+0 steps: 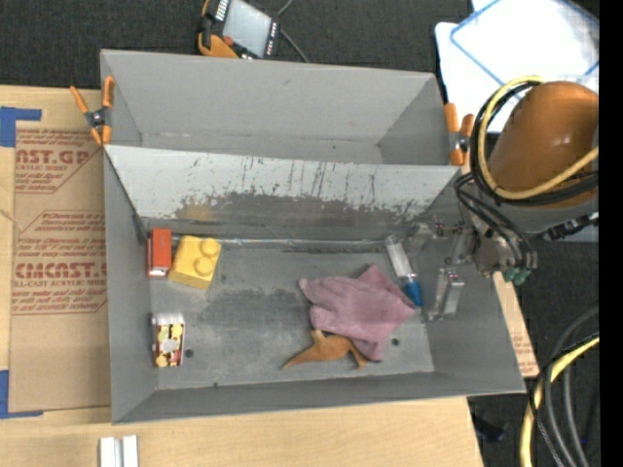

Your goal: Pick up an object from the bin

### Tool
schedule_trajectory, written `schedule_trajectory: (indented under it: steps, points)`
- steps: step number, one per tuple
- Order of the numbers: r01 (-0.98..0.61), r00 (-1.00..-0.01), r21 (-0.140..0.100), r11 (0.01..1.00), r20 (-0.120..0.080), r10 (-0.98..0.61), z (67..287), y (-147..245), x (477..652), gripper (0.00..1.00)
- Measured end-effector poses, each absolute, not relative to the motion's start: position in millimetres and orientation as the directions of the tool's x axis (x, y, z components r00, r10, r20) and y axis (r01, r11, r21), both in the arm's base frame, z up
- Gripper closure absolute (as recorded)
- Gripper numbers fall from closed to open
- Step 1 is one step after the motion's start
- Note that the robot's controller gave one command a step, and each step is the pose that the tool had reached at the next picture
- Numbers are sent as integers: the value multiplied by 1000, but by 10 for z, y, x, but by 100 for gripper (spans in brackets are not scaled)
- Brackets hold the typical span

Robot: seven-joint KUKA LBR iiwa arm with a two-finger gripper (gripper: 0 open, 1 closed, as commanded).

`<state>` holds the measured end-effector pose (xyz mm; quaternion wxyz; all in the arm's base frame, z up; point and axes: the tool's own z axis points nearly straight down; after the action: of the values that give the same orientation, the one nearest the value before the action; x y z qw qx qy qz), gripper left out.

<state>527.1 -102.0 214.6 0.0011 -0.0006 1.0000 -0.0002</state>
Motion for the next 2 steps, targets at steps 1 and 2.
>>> schedule_trajectory:
  steps: [1, 2]
  points:
    - [-1, -1000, 0, 1000, -2, -1, 2146, -1020, 5271, 0]
    - [-80, -997, 1, 997, 4, -80, 1300, -916, 5306, 0]
